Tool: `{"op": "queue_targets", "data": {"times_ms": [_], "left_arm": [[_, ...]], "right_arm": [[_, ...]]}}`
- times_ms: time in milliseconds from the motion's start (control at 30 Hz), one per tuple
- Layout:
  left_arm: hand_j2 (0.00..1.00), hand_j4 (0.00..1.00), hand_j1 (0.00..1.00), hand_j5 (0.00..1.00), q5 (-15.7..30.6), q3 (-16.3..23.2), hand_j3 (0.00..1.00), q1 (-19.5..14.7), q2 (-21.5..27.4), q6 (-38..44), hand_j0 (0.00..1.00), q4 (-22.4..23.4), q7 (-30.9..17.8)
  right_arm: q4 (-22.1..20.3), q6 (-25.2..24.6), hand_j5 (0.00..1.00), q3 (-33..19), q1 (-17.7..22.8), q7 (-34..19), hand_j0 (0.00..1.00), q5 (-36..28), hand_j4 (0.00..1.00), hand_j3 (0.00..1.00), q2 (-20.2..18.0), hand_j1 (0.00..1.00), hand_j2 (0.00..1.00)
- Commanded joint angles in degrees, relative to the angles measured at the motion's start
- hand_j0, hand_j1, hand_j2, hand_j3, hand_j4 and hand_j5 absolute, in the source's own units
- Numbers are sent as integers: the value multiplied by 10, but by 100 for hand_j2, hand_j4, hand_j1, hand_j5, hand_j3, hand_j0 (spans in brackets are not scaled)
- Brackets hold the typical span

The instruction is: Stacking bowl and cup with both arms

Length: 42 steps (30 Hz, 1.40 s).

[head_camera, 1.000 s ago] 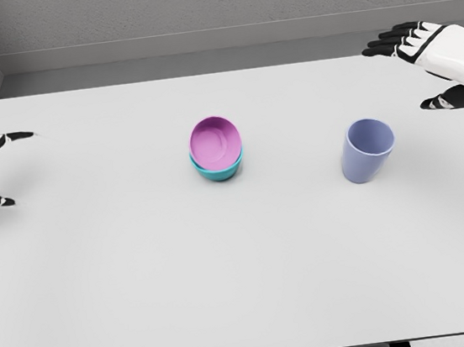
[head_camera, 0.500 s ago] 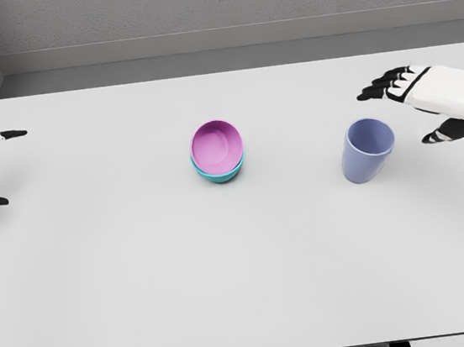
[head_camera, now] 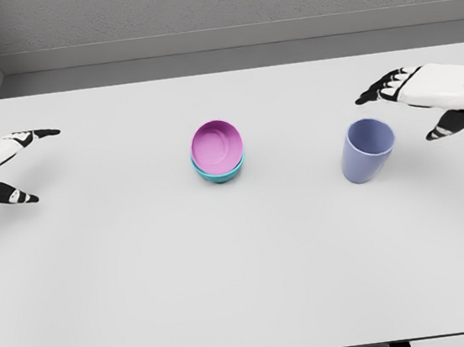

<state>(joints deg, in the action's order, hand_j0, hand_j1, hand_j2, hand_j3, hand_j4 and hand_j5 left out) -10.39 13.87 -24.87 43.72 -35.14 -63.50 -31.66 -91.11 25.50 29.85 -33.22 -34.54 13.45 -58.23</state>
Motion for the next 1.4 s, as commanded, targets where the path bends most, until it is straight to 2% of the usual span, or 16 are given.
{"op": "queue_targets", "data": {"times_ms": [0,200,300,533,1167,1267,1367], "left_arm": [[100,100,100,100,4,1,100,0,0,1,100,0,0],[100,100,100,100,4,2,100,0,0,1,100,0,0],[100,100,100,100,2,2,100,0,0,1,100,0,0],[100,100,100,100,-5,19,100,-4,-13,1,100,0,0],[100,100,100,100,-16,19,100,-5,-17,1,100,0,0],[100,100,100,100,-16,19,100,-6,-17,1,100,0,0],[100,100,100,100,-16,19,100,-6,-17,1,100,0,0]], "right_arm": [[9,-1,100,13,-2,-5,100,-1,100,100,8,100,100],[8,0,100,24,-19,-5,100,-1,100,100,16,100,100],[13,-1,100,55,-45,-5,100,0,100,100,30,100,100],[21,0,100,75,-47,-5,100,0,100,100,41,100,100],[31,2,100,111,-47,-5,100,0,100,100,45,100,100],[35,2,77,111,-47,-5,77,1,77,77,45,77,77],[38,2,69,111,-47,-5,69,1,69,69,44,69,69]]}}
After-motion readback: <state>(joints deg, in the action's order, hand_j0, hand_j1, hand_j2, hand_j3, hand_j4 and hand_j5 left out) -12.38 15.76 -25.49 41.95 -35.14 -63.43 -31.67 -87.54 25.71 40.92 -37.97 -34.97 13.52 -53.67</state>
